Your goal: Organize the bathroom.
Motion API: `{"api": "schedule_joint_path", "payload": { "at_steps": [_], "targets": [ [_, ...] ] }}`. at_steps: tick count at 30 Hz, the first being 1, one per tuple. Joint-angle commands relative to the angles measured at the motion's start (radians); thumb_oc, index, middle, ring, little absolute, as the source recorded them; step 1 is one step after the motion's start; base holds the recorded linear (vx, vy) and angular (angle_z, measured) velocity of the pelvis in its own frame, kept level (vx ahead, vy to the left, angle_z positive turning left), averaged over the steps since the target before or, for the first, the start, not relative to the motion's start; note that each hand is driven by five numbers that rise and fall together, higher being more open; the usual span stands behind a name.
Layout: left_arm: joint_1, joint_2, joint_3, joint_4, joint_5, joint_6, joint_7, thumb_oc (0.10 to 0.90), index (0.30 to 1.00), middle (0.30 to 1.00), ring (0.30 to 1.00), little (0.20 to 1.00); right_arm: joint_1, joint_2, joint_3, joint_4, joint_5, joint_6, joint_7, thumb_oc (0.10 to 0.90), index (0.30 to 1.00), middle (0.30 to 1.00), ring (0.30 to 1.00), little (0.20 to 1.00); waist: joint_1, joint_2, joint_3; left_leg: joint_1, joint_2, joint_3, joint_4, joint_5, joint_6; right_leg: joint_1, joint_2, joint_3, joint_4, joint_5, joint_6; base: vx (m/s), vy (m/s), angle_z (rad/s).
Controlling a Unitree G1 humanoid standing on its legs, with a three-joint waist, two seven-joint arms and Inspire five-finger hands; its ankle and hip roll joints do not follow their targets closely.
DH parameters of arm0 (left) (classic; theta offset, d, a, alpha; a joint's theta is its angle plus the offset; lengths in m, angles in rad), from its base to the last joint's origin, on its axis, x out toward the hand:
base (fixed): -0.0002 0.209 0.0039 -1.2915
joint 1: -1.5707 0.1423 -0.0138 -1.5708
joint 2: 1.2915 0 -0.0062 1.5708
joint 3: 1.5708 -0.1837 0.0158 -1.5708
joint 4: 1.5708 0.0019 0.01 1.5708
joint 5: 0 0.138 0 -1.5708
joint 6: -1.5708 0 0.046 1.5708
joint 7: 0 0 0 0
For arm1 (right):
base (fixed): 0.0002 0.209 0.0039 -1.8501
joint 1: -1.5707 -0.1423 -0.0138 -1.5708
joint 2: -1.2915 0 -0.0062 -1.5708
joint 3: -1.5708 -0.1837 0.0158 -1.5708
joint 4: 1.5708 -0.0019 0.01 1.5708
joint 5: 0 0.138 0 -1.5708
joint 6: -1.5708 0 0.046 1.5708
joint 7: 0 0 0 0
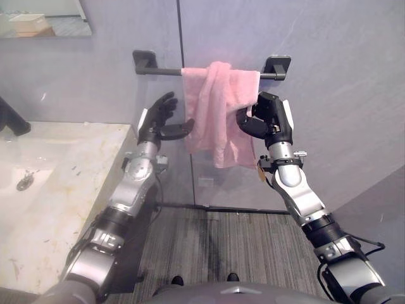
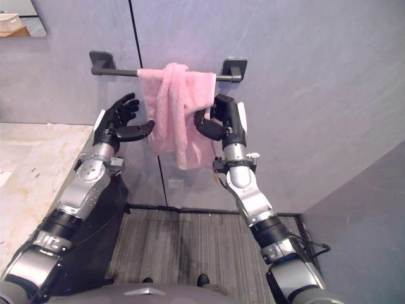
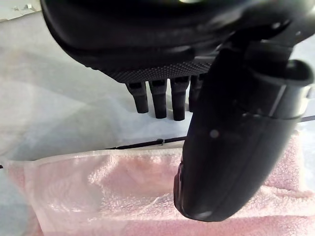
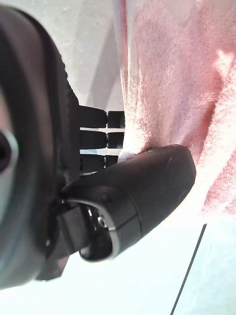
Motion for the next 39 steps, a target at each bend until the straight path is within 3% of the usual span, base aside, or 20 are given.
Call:
{"api": "schedule_joint_path", "payload": {
  "at_steps": [1, 13, 17, 32, 39],
  "targets": [
    [-0.177, 0.024, -0.044, 0.008, -0.013, -0.058, -0.023, 0.8, 0.9, 0.9, 0.9, 0.9, -0.067, 0.033, 0.026, -0.012, -0.002, -0.071, 0.011, 0.4, 0.3, 0.3, 0.3, 0.3, -0.016, -0.016, -0.108, -0.048, -0.01, 0.006, -0.003, 0.01, 0.023, 0.023, -0.058, -0.029, -0.001, -0.027, 0.032, 0.0, 0.0, 0.0],
    [-0.211, 0.03, -0.056, 0.042, -0.034, -0.057, -0.05, 0.58, 0.571, 0.571, 0.571, 0.571, -0.085, 0.041, 0.048, -0.004, 0.002, -0.065, 0.011, 0.4, 0.3, 0.3, 0.3, 0.3, -0.022, -0.015, -0.111, -0.048, -0.009, 0.014, -0.003, 0.01, 0.024, 0.02, -0.058, -0.021, -0.001, -0.025, 0.033, 0.0, 0.0, 0.0],
    [-0.22, 0.032, -0.06, 0.047, -0.02, -0.058, -0.034, 0.4, 0.3, 0.3, 0.3, 0.3, -0.082, 0.042, 0.051, -0.003, 0.003, -0.068, 0.01, 0.4, 0.3, 0.3, 0.3, 0.3, -0.023, -0.015, -0.111, -0.047, -0.01, 0.016, -0.003, 0.009, 0.024, 0.02, -0.059, -0.02, -0.001, -0.025, 0.034, 0.0, 0.001, -0.02],
    [-0.131, 0.045, 0.021, 0.019, 0.017, -0.134, 0.112, 0.4, 0.3, 0.3, 0.3, 0.3, -0.025, 0.048, 0.013, -0.007, 0.057, -0.084, -0.004, 0.4, 0.3, 0.3, 0.3, 0.3, -0.008, -0.019, -0.107, -0.045, -0.012, 0.007, -0.003, 0.009, 0.025, 0.027, -0.063, -0.033, -0.001, -0.028, 0.031, 0.0, 0.001, -0.01],
    [-0.061, -0.003, 0.056, -0.008, 0.017, -0.178, 0.208, 0.4, 0.3, 0.3, 0.3, 0.3, 0.021, 0.112, -0.03, 0.003, 0.1, -0.12, -0.129, 0.4, 0.3, 0.3, 0.3, 0.3, -0.001, -0.019, -0.1, -0.043, -0.015, 0.0, -0.003, 0.01, 0.03, 0.032, -0.065, -0.04, -0.001, -0.028, 0.029, 0.0, 0.015, 0.03]
  ]
}}
